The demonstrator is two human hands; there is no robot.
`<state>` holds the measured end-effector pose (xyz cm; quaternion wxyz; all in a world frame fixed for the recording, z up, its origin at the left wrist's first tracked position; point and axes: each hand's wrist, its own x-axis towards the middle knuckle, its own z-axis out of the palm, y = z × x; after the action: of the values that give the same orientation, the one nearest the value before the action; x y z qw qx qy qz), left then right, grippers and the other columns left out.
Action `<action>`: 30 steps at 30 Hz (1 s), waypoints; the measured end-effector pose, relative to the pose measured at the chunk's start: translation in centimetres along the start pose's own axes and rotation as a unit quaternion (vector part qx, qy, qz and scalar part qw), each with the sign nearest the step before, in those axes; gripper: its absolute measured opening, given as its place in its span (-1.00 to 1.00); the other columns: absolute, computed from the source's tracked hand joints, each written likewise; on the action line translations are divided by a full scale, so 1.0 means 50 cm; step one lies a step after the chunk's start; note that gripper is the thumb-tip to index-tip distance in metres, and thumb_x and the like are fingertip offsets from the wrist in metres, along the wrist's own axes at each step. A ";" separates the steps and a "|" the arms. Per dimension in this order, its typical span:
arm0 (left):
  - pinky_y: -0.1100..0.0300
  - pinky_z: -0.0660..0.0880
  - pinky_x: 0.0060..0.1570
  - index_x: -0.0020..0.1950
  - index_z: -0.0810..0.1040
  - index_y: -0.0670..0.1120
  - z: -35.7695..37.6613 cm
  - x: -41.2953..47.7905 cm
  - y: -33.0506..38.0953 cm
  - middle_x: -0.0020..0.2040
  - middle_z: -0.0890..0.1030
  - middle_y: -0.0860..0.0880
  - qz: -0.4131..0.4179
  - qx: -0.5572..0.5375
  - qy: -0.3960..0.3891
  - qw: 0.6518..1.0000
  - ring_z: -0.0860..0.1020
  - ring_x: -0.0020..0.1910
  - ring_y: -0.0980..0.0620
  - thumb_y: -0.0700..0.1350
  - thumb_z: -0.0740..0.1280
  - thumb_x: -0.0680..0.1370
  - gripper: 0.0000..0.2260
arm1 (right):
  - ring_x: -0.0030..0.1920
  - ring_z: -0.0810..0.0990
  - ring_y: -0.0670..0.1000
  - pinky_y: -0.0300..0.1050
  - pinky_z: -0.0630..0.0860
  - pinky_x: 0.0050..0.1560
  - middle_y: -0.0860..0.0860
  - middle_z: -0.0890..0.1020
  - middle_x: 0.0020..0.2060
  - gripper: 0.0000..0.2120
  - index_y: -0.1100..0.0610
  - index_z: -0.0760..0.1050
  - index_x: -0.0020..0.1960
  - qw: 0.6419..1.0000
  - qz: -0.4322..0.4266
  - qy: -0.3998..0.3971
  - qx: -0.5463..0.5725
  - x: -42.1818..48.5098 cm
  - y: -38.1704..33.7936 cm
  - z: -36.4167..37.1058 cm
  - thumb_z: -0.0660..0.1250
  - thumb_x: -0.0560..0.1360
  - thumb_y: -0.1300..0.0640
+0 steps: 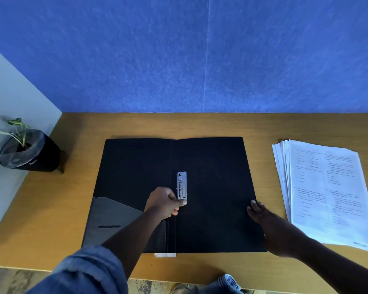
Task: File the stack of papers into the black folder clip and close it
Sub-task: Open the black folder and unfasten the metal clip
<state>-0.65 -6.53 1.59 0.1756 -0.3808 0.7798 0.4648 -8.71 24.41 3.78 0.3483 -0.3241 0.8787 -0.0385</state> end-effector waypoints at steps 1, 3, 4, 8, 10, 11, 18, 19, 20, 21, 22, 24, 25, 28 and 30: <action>0.17 0.57 -0.39 -0.24 0.56 -0.15 0.002 -0.001 -0.001 -0.35 0.71 -0.05 0.006 0.004 0.002 1.000 0.70 -0.38 0.04 -0.02 0.57 0.39 -0.74 | 0.57 -0.18 -0.01 -0.11 0.04 0.54 0.02 -0.18 0.58 -0.20 0.11 -0.17 0.57 1.000 0.001 0.000 0.000 0.000 0.000 0.001 0.26 0.52 0.27; 0.17 0.58 -0.37 -0.19 0.58 -0.15 0.001 -0.004 -0.001 -0.31 0.72 -0.05 0.014 0.005 -0.003 1.000 0.71 -0.35 0.04 -0.03 0.53 0.44 -0.77 | 0.57 -0.18 -0.01 -0.10 0.03 0.54 0.02 -0.18 0.58 -0.19 0.10 -0.17 0.57 1.000 0.005 -0.004 -0.001 0.001 -0.001 0.001 0.28 0.52 0.24; 0.16 0.60 -0.35 -0.16 0.59 -0.16 -0.003 -0.005 -0.001 -0.27 0.72 -0.06 0.014 0.000 -0.014 1.000 0.72 -0.31 0.03 -0.05 0.49 0.47 -0.81 | 0.57 -0.18 -0.01 -0.09 0.03 0.55 0.02 -0.18 0.58 -0.18 0.11 -0.18 0.57 1.000 0.007 -0.006 -0.004 0.002 -0.003 0.001 0.29 0.52 0.23; 0.15 0.64 -0.22 -0.04 0.63 -0.19 -0.028 -0.002 -0.009 -0.14 0.73 -0.10 0.005 -0.015 -0.068 0.998 0.73 -0.20 0.01 -0.16 0.33 0.59 -0.88 | 0.57 -0.18 0.00 -0.04 0.04 0.55 0.03 -0.19 0.58 -0.17 0.11 -0.19 0.57 1.000 0.012 -0.009 -0.022 0.003 -0.005 0.004 0.30 0.52 0.15; 0.13 0.65 -0.22 -0.06 0.64 -0.20 -0.033 0.004 -0.012 -0.16 0.73 -0.12 0.002 -0.020 -0.064 0.998 0.73 -0.22 -0.02 -0.19 0.35 0.57 -0.89 | 0.57 -0.18 -0.01 -0.03 0.04 0.55 0.03 -0.20 0.58 -0.16 0.11 -0.19 0.57 1.000 0.013 -0.008 -0.027 0.004 -0.004 0.007 0.30 0.51 0.13; 0.11 0.65 -0.23 -0.08 0.64 -0.21 -0.033 0.008 -0.012 -0.18 0.73 -0.13 -0.002 -0.025 -0.061 0.998 0.73 -0.24 -0.03 -0.20 0.37 0.56 -0.91 | 0.57 -0.19 -0.01 -0.03 0.04 0.55 0.03 -0.19 0.58 -0.16 0.10 -0.19 0.57 0.999 0.014 -0.006 -0.029 0.004 -0.003 0.009 0.30 0.51 0.12; 0.17 0.65 -0.30 -0.12 0.62 -0.27 -0.036 0.010 -0.015 -0.21 0.74 -0.17 -0.055 -0.098 -0.052 0.992 0.73 -0.24 -0.03 -0.20 0.54 0.44 -0.83 | 0.57 -0.19 -0.01 -0.01 0.05 0.55 0.02 -0.19 0.58 -0.17 0.09 -0.18 0.57 0.999 0.014 -0.008 -0.029 0.006 0.000 0.012 0.28 0.50 0.09; 0.16 0.65 -0.28 -0.14 0.61 -0.25 -0.037 0.012 -0.013 -0.20 0.74 -0.17 -0.066 -0.104 -0.061 0.990 0.74 -0.22 -0.04 -0.19 0.54 0.43 -0.84 | 0.57 -0.19 -0.02 0.00 0.05 0.55 0.02 -0.19 0.58 -0.17 0.09 -0.18 0.57 0.999 0.016 -0.011 -0.028 0.005 0.001 0.011 0.28 0.50 0.10; 0.16 0.65 -0.27 -0.13 0.61 -0.24 -0.040 0.014 -0.012 -0.20 0.74 -0.17 -0.076 -0.112 -0.073 0.988 0.74 -0.21 -0.04 -0.19 0.54 0.43 -0.84 | 0.57 -0.19 -0.02 0.00 0.05 0.55 0.02 -0.19 0.58 -0.17 0.08 -0.18 0.57 0.999 0.017 -0.011 -0.026 0.006 0.001 0.010 0.27 0.50 0.10; 0.16 0.64 -0.27 -0.11 0.61 -0.24 -0.042 0.016 -0.011 -0.19 0.74 -0.17 -0.084 -0.121 -0.085 0.985 0.74 -0.21 -0.03 -0.19 0.54 0.44 -0.83 | 0.57 -0.19 -0.02 0.00 0.06 0.55 0.01 -0.19 0.58 -0.18 0.08 -0.18 0.57 0.999 0.017 -0.010 -0.025 0.006 0.001 0.009 0.27 0.50 0.11; 0.17 0.65 -0.27 -0.07 0.61 -0.26 -0.044 0.018 -0.010 -0.18 0.74 -0.17 -0.090 -0.129 -0.095 0.983 0.74 -0.20 -0.03 -0.20 0.54 0.44 -0.82 | 0.57 -0.19 -0.02 0.00 0.06 0.55 0.01 -0.19 0.58 -0.18 0.08 -0.18 0.57 1.000 0.016 -0.009 -0.025 0.007 0.002 0.009 0.27 0.50 0.11; 0.16 0.65 -0.26 -0.05 0.60 -0.27 -0.047 0.020 -0.013 -0.17 0.75 -0.17 -0.095 -0.140 -0.108 0.980 0.74 -0.19 -0.03 -0.21 0.53 0.45 -0.81 | 0.57 -0.18 -0.01 0.00 0.08 0.55 0.01 -0.19 0.58 -0.18 0.07 -0.18 0.57 0.999 0.014 -0.009 -0.030 0.007 0.002 0.010 0.28 0.50 0.12; 0.15 0.65 -0.23 -0.05 0.60 -0.27 -0.047 0.022 -0.016 -0.16 0.75 -0.17 -0.095 -0.145 -0.111 0.979 0.74 -0.18 -0.04 -0.21 0.53 0.45 -0.81 | 0.57 -0.18 -0.01 0.00 0.08 0.55 0.01 -0.19 0.58 -0.18 0.07 -0.18 0.57 0.999 0.013 -0.009 -0.032 0.007 0.003 0.010 0.28 0.50 0.12; 0.08 0.66 -0.10 -0.02 0.60 -0.28 -0.045 0.025 -0.024 -0.15 0.75 -0.17 -0.094 -0.159 -0.112 0.976 0.74 -0.13 -0.05 -0.20 0.52 0.45 -0.79 | 0.57 -0.18 -0.01 -0.01 0.09 0.55 0.01 -0.20 0.58 -0.17 0.07 -0.18 0.57 0.999 0.010 -0.006 -0.032 0.005 0.006 0.011 0.28 0.49 0.13; 0.07 0.66 -0.12 -0.04 0.61 -0.27 -0.042 0.026 -0.025 -0.17 0.75 -0.17 -0.093 -0.159 -0.102 0.977 0.74 -0.15 -0.05 -0.22 0.53 0.45 -0.81 | 0.57 -0.18 -0.01 -0.01 0.08 0.55 0.01 -0.20 0.58 -0.17 0.07 -0.18 0.57 0.999 0.009 -0.007 -0.034 0.005 0.006 0.013 0.27 0.50 0.12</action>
<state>-0.36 -9.21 1.11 0.2336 -0.4256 0.6347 0.6011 -8.60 24.58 3.06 0.3438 -0.3286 0.8797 -0.0032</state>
